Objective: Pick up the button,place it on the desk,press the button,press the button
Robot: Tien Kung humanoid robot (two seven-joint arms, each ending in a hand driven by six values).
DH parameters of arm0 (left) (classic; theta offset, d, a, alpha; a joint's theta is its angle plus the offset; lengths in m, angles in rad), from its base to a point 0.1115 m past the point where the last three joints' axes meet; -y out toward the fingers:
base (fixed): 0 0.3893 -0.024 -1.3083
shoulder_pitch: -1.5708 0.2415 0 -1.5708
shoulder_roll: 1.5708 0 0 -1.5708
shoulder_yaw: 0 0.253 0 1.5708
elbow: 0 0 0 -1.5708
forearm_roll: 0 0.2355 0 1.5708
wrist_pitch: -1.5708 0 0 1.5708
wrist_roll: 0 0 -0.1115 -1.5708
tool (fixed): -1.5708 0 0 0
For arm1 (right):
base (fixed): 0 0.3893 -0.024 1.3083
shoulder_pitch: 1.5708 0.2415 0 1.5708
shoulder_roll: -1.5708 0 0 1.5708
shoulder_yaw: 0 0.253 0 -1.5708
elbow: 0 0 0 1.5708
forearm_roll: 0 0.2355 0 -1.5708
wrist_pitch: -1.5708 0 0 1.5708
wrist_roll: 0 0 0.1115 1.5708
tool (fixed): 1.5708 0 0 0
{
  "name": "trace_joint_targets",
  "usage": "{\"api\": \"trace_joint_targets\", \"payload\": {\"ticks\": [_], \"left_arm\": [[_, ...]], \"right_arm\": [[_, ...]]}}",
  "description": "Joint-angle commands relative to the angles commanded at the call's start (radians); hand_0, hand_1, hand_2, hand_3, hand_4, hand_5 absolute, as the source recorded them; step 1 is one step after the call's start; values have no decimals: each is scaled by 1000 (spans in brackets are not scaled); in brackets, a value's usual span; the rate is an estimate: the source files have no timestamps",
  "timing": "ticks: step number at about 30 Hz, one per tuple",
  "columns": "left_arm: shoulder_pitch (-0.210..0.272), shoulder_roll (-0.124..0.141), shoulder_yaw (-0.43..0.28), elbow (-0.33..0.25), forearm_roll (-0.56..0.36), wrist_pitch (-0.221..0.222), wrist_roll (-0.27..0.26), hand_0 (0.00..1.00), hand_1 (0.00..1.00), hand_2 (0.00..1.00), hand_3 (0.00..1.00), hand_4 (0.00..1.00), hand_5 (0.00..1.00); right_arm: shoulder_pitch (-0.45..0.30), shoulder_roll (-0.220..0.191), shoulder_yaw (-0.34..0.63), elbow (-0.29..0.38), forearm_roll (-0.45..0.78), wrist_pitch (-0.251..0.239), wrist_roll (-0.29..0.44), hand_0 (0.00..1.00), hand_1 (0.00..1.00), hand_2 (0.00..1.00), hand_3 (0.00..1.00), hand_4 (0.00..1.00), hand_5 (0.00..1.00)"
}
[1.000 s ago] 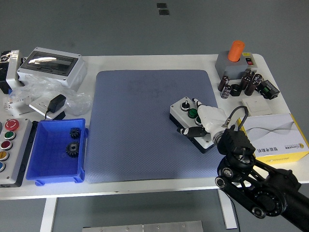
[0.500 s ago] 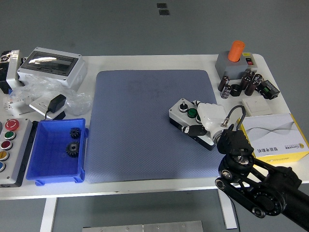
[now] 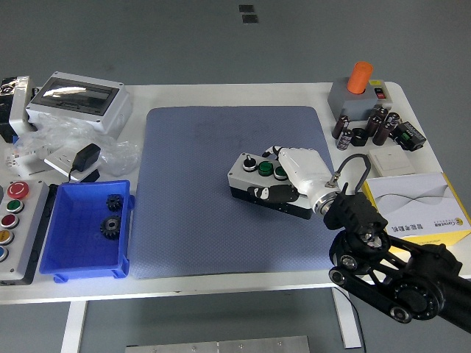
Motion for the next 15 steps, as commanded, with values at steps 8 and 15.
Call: {"api": "trace_joint_targets", "payload": {"ticks": [8,15], "left_arm": [[-3,0,1,0,-1,0,1,632,631,558,640,650,193],[-5,-2,-1,0,3,1,5,632,631,558,640,651,194]], "right_arm": [[72,-1,-95,-32,101,-65,214,103,286,317,590,387,2],[128,23,-186,-81,128,-129,377,132,298,316,595,354,2]]}}
